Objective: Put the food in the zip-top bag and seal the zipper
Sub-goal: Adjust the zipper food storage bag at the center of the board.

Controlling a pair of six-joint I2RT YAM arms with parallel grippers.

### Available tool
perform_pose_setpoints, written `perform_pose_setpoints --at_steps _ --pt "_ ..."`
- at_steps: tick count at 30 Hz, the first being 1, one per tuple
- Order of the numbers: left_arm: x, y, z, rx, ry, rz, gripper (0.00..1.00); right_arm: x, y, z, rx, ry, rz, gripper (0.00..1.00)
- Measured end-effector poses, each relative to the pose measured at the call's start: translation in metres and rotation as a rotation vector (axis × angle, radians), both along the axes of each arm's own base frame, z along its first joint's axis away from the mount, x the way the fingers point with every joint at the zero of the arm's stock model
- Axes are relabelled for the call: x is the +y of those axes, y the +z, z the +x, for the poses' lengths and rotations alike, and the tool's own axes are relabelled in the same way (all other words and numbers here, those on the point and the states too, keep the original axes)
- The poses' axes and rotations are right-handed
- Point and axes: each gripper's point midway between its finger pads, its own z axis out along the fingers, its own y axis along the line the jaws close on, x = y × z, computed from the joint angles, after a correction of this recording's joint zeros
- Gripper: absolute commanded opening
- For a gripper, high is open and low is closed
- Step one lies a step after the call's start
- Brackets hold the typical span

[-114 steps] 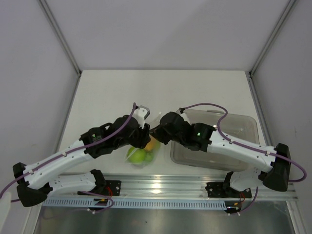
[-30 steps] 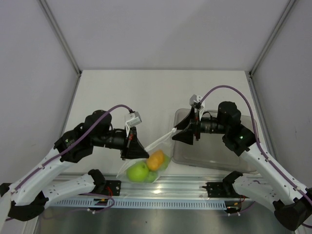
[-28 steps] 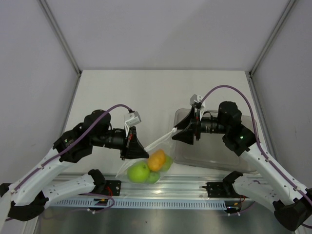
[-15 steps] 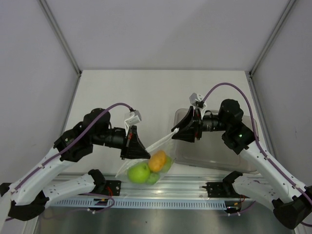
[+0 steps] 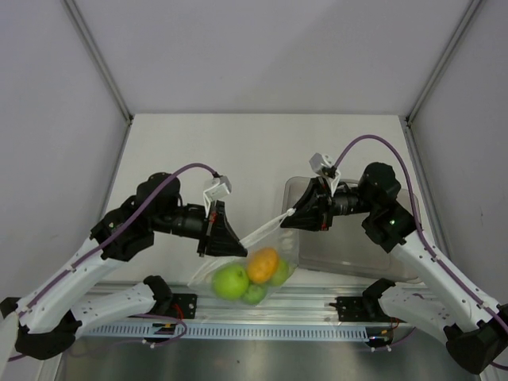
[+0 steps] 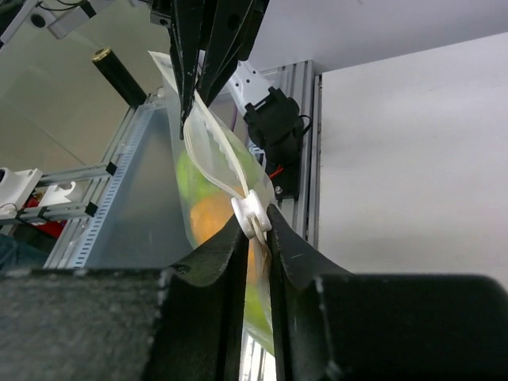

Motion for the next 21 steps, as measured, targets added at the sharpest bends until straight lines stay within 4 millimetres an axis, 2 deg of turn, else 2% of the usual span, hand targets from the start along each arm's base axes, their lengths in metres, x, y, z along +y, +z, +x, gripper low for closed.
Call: perform_pose_setpoints --at_steps 1,3,4,5,10,13,15,16,18,19,21 --pt "0.000 0.001 0.000 0.002 -0.003 -0.004 0.04 0.000 0.000 -0.001 0.002 0.003 0.000 0.19" --pt "0.001 0.002 0.000 0.007 -0.002 -0.009 0.04 0.001 0.000 -0.002 0.005 0.007 0.001 0.17" --pt "0.001 0.003 0.000 0.008 -0.001 -0.012 0.04 0.001 -0.001 -0.002 0.006 0.007 0.001 0.03" --pt "0.001 0.004 0.000 0.011 0.000 -0.015 0.04 0.001 -0.002 -0.002 0.004 0.007 0.001 0.00" --pt "0.002 0.007 0.003 0.012 0.016 -0.026 0.04 0.003 -0.007 -0.002 0.029 0.005 -0.003 0.00" --pt "0.003 0.005 0.010 0.006 0.049 -0.022 0.17 0.004 -0.008 0.001 0.046 -0.018 0.000 0.00" --pt "0.005 0.002 0.017 -0.002 0.092 -0.006 0.30 0.005 -0.008 0.003 0.059 -0.037 0.003 0.00" --pt "0.005 0.000 0.020 -0.008 0.111 0.004 0.42 0.005 -0.007 0.004 0.064 -0.046 0.006 0.00" --pt "0.006 -0.007 0.028 -0.013 0.154 0.034 0.50 0.007 -0.008 0.007 0.080 -0.070 0.008 0.00" --pt "0.007 -0.009 0.031 -0.013 0.169 0.046 0.60 0.008 -0.008 0.008 0.087 -0.080 0.008 0.00" --pt "0.008 -0.014 0.038 -0.023 0.205 0.068 0.68 0.010 -0.008 0.011 0.104 -0.105 0.009 0.00"
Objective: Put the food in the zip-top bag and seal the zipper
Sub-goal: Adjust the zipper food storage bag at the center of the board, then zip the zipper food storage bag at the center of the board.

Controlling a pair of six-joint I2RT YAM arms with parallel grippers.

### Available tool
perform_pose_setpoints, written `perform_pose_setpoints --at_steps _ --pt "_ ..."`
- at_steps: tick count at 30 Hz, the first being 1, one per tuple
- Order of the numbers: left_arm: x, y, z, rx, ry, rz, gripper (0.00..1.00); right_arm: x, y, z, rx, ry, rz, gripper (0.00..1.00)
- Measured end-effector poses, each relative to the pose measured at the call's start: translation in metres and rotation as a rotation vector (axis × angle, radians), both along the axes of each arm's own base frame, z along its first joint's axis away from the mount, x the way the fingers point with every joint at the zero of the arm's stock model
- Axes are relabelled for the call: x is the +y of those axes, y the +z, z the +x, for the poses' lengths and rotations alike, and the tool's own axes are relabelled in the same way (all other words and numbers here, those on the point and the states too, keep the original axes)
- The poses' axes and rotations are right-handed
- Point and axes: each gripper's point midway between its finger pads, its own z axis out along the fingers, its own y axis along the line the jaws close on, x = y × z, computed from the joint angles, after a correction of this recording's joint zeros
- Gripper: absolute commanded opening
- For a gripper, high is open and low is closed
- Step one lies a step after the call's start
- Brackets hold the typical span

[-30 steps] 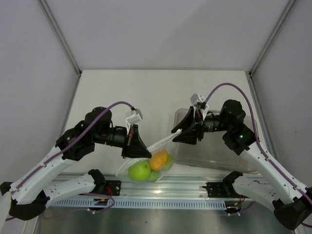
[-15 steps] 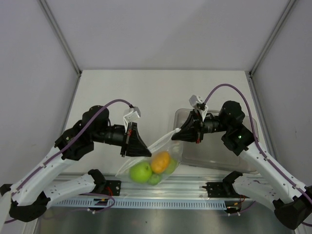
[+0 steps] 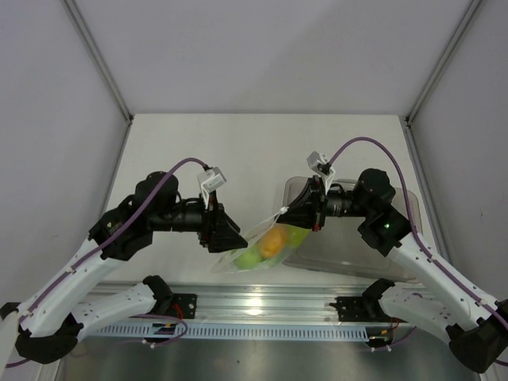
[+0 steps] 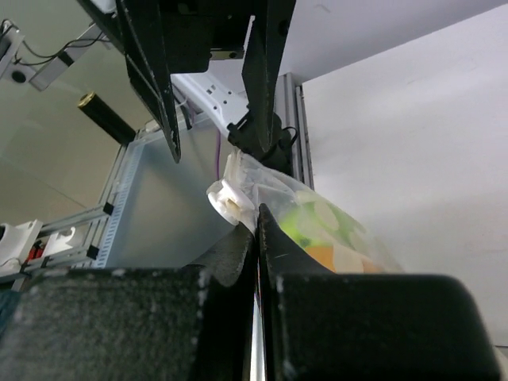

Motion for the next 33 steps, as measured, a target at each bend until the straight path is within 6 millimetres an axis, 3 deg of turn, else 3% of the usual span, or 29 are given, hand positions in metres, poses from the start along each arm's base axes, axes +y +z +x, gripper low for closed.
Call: perform_pose_setpoints --at_steps 4,8,15,19,25,33 --pt "0.004 -0.005 0.015 -0.031 0.084 0.030 0.72 0.008 -0.005 0.007 0.034 -0.040 -0.012 0.00" --pt "0.010 0.002 0.024 -0.089 0.146 0.019 0.73 0.021 -0.022 0.018 0.111 -0.085 -0.078 0.00" --pt "0.016 0.048 0.028 -0.250 0.172 -0.089 0.70 0.052 -0.035 0.010 0.211 -0.112 -0.197 0.00" --pt "0.011 0.071 0.038 -0.318 0.176 -0.114 0.62 0.061 -0.035 0.010 0.250 -0.137 -0.230 0.00" --pt "-0.001 0.059 0.057 -0.317 0.183 -0.048 0.45 0.068 -0.043 0.016 0.312 -0.184 -0.272 0.00" --pt "-0.003 0.050 0.061 -0.323 0.179 -0.018 0.43 0.070 -0.036 0.017 0.349 -0.199 -0.283 0.00"
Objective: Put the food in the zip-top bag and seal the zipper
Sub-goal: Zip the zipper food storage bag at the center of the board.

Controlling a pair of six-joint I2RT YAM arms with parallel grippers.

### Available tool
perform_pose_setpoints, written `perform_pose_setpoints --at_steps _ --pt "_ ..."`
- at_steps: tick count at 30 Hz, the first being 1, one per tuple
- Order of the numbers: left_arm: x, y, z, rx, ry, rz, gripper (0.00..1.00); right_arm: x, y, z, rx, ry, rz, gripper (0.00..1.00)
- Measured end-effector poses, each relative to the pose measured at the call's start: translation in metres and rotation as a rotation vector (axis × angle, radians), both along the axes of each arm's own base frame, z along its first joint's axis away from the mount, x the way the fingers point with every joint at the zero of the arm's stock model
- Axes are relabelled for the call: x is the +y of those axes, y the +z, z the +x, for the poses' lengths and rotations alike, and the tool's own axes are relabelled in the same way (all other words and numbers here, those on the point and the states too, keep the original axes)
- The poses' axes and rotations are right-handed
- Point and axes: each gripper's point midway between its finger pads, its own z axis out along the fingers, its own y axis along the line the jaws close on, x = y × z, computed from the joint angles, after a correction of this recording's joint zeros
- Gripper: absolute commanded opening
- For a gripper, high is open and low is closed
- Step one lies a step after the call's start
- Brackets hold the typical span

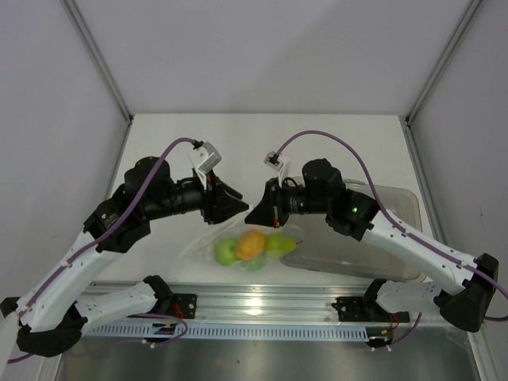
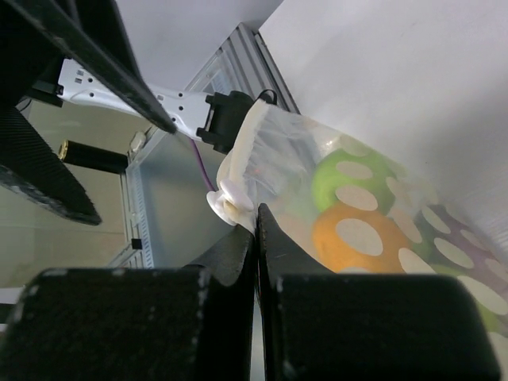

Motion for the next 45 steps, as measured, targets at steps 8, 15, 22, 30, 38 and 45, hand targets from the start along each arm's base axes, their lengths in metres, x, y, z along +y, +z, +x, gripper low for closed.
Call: perform_pose_setpoints --at_steps 8,15,22,30,38,45 --pt "-0.004 -0.009 0.003 0.002 -0.008 0.034 0.45 0.000 0.006 -0.001 0.009 -0.003 0.002 0.00" --pt "-0.007 -0.021 0.007 0.019 -0.009 0.064 0.39 0.001 0.006 -0.001 0.012 -0.002 0.001 0.00" --pt "-0.010 -0.027 0.009 0.025 -0.015 0.081 0.39 0.001 0.006 -0.003 0.012 0.008 0.003 0.00" --pt "-0.011 -0.038 0.009 0.040 -0.024 0.101 0.31 0.002 0.006 -0.004 0.012 0.012 0.004 0.00" --pt "-0.013 -0.037 0.005 0.043 -0.046 0.095 0.01 0.002 0.006 -0.003 0.012 0.008 0.003 0.00" --pt "-0.013 -0.036 0.002 0.029 -0.061 0.076 0.01 0.000 0.009 -0.004 0.007 0.007 0.014 0.00"
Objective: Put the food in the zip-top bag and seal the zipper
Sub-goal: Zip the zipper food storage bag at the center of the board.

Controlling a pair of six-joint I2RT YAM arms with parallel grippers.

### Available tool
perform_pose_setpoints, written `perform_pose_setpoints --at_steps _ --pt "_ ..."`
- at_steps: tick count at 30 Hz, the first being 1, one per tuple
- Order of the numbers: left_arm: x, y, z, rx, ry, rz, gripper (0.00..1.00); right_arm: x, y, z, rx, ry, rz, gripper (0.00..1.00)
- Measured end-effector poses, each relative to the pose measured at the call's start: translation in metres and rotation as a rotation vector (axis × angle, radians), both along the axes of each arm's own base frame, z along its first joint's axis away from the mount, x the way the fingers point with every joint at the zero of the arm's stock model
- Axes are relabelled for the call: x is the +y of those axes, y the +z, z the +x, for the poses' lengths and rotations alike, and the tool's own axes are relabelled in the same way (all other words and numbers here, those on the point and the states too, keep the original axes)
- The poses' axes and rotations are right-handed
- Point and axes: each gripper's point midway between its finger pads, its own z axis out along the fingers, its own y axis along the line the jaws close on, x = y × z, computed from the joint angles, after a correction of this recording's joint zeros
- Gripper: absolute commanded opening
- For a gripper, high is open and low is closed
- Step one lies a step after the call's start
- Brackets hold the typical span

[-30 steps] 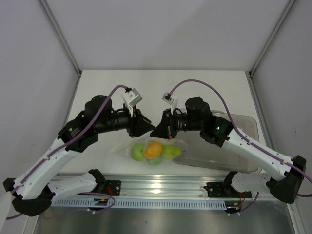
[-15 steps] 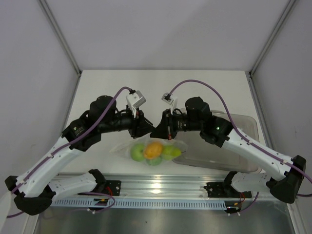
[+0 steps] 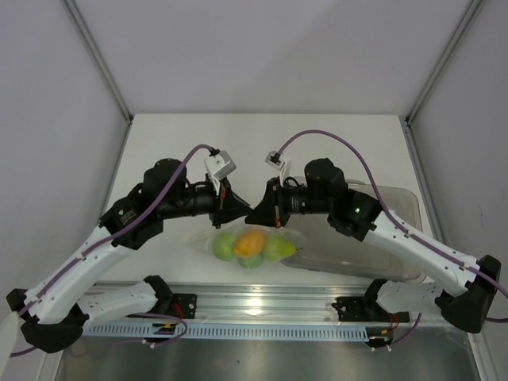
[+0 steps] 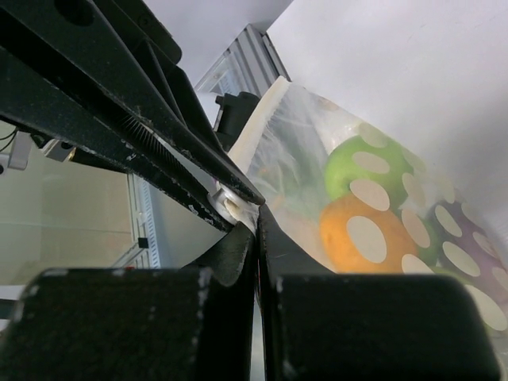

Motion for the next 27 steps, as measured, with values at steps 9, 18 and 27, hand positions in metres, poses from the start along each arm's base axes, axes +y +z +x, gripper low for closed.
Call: perform_pose_setpoints --at_steps 9,18,27 --pt "0.002 -0.007 -0.009 -0.007 -0.029 -0.020 0.01 -0.012 0.007 -0.003 0.011 0.000 0.058 0.00" --pt "0.005 -0.009 -0.013 -0.009 -0.037 -0.024 0.01 -0.023 0.021 0.000 0.007 -0.024 0.101 0.00" --pt "0.010 -0.017 -0.015 -0.014 -0.030 -0.013 0.01 -0.038 0.034 0.010 -0.002 -0.070 0.138 0.00"
